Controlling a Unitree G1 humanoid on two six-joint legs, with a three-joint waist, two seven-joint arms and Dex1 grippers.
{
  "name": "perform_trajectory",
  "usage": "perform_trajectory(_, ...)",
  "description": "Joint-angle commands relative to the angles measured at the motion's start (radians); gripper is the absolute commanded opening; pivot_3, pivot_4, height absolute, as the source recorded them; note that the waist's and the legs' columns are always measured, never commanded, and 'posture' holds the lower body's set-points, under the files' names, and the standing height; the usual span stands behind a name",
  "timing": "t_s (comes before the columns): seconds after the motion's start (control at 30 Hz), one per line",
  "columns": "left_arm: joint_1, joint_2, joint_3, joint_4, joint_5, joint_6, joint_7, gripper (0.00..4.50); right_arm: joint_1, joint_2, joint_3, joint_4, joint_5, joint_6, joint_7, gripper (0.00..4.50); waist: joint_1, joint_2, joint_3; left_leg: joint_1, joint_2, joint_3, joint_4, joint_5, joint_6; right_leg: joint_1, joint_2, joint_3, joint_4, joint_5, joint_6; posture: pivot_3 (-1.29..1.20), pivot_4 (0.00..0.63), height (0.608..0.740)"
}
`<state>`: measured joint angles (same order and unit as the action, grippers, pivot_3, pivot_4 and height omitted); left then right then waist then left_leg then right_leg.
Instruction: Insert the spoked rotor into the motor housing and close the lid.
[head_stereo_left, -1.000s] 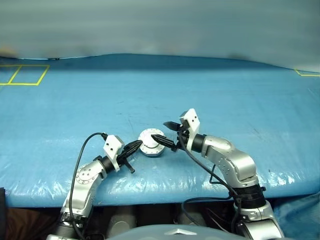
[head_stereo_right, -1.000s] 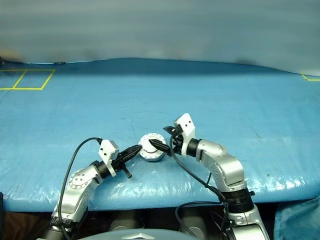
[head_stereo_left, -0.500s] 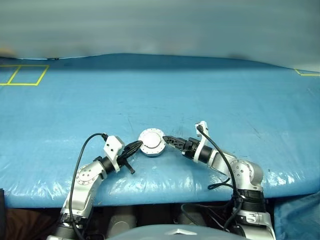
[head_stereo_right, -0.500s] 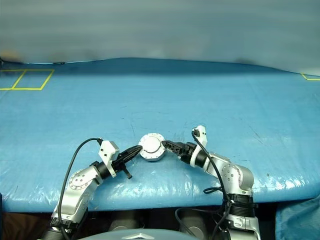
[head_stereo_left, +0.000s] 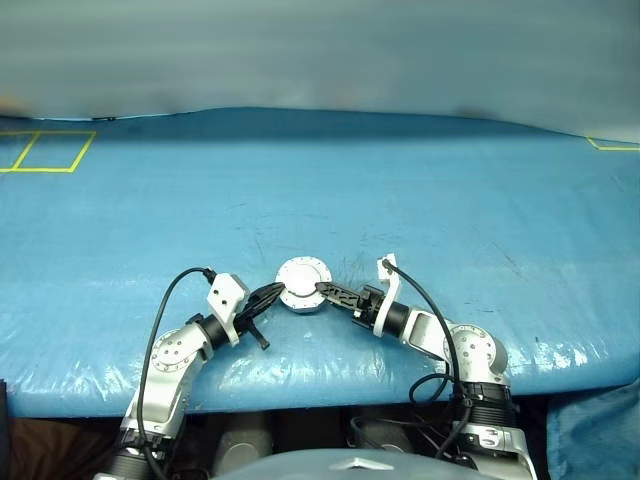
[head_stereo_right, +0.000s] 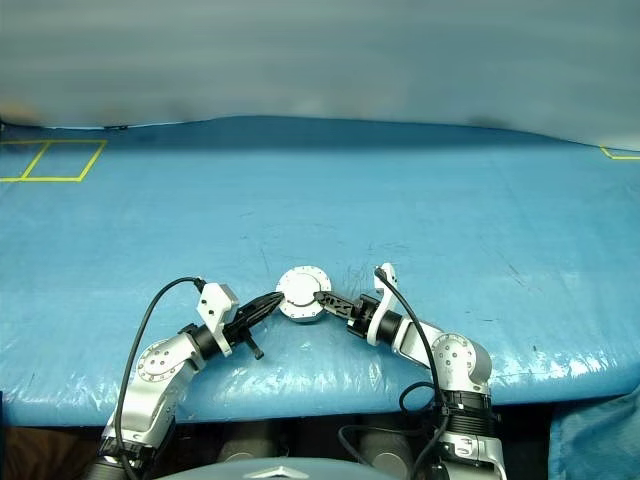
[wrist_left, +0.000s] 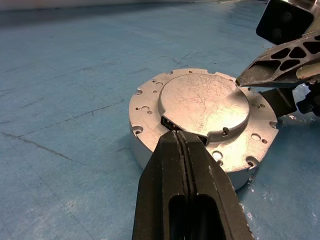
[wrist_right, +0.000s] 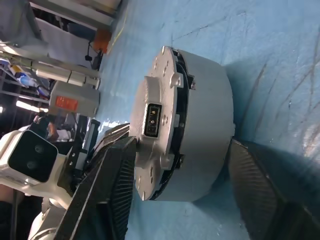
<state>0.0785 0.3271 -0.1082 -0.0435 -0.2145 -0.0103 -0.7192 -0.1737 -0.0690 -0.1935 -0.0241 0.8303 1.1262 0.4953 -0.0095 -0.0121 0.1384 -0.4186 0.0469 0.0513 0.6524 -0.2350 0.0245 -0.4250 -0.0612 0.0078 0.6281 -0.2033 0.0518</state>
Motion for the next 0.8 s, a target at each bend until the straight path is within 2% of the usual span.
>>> perform_trajectory(0.03,0.012,-0.003,-0.038,0.011,0.016,0.01,-0.007,0.0,0.004,-0.009,0.006,-0.026,0.023,0.004,0.004,1.73,0.0,0.0,0.0,0.0,0.0,0.0,0.0,0.0,0.0,0.0,0.0,0.0,0.0,0.0,0.0,0.0,0.15,0.74)
perform_trajectory(0.1,0.011,-0.006,-0.04,0.014,0.016,0.009,-0.007,0.0,0.004,-0.012,0.01,-0.025,0.021,0.001,-0.007,1.16,-0.001,0.0,0.0,0.0,0.0,0.0,0.0,0.0,0.0,0.0,0.0,0.0,0.0,0.0,0.001,0.0,0.15,0.74)
perform_trajectory(0.33,0.009,-0.066,0.004,-0.003,-0.074,0.076,0.023,0.0,-0.003,-0.009,0.001,-0.022,0.028,-0.01,-0.032,1.16,-0.001,0.0,0.0,0.001,0.0,0.0,0.0,0.0,0.0,0.0,0.0,0.0,0.0,-0.002,0.004,0.0,0.15,0.74)
perform_trajectory(0.5,0.013,-0.136,0.084,-0.083,-0.303,0.193,-0.006,0.0,-0.027,0.034,-0.096,0.01,0.107,-0.024,-0.08,1.16,-0.003,0.0,0.0,-0.001,0.0,0.0,0.001,0.0,0.0,0.0,0.0,0.0,0.0,-0.001,0.005,0.0,0.15,0.74)
perform_trajectory(0.63,0.023,-0.177,0.144,-0.149,-0.484,0.266,-0.025,0.0,-0.043,0.07,-0.18,0.008,0.196,-0.037,-0.125,1.16,-0.003,0.0,0.001,-0.011,0.0,-0.002,0.002,0.0,0.0,-0.004,0.002,0.0,0.001,0.002,0.002,0.0,0.15,0.74)
perform_trajectory(0.73,0.031,-0.206,0.162,-0.149,-0.482,0.219,-0.013,0.0,-0.052,0.101,-0.237,-0.026,0.279,-0.06,-0.16,1.16,-0.004,0.001,0.001,-0.012,-0.001,-0.003,0.002,0.0,0.001,-0.004,0.002,0.001,0.0,0.002,0.004,0.0,0.15,0.74)
perform_trajectory(0.8,0.034,-0.235,0.172,-0.143,-0.491,0.206,0.004,0.37,-0.059,0.118,-0.269,-0.047,0.332,-0.078,-0.193,1.16,-0.004,0.001,0.002,-0.012,-0.001,-0.003,0.003,0.0,0.001,-0.004,0.003,0.001,0.0,0.002,0.004,0.0,0.15,0.74)
